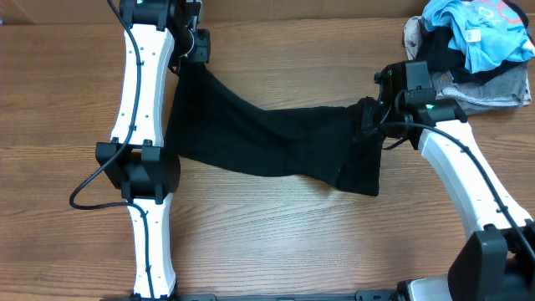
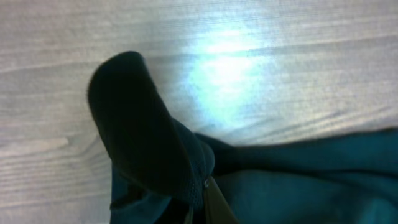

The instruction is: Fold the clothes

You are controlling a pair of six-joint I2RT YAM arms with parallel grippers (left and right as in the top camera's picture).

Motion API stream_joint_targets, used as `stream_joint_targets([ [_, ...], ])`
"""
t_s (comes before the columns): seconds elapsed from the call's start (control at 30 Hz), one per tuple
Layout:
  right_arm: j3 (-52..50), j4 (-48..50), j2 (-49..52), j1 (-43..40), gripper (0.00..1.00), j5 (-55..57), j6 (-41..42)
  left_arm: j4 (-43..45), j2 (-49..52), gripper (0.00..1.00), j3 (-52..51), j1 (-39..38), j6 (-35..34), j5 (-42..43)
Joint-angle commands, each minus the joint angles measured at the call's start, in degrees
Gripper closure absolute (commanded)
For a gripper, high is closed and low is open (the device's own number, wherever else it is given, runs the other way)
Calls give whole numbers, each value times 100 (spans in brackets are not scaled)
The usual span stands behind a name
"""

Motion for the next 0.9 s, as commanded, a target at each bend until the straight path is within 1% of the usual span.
stream_joint_targets([
  [0.0,76,26,17,-15,0,7,-22,122,208,96,136,13,-59,-98],
  [0.3,61,-914,37,118,0,-804,-11,175,289,96,136,48,-55,-98],
  [0.47,-284,-964,46,402,0,-872,-7,212,291,96,136,50,35,-103],
  [0.53,-455,-964,59,490,0,-885,144,205,291,96,136,61,74,-105],
  [0.63,-734,-833,96,566,14,-890,570,177,291,96,136,72,70,-177],
  [0.67,-824,-758,109,597,20,-890,634,166,291,96,136,72,70,-251],
  [0.8,-1169,-433,116,752,37,-927,754,162,291,96,136,68,66,-339],
  [0.87,-1257,-341,116,844,41,-935,756,160,291,96,136,59,68,-341],
])
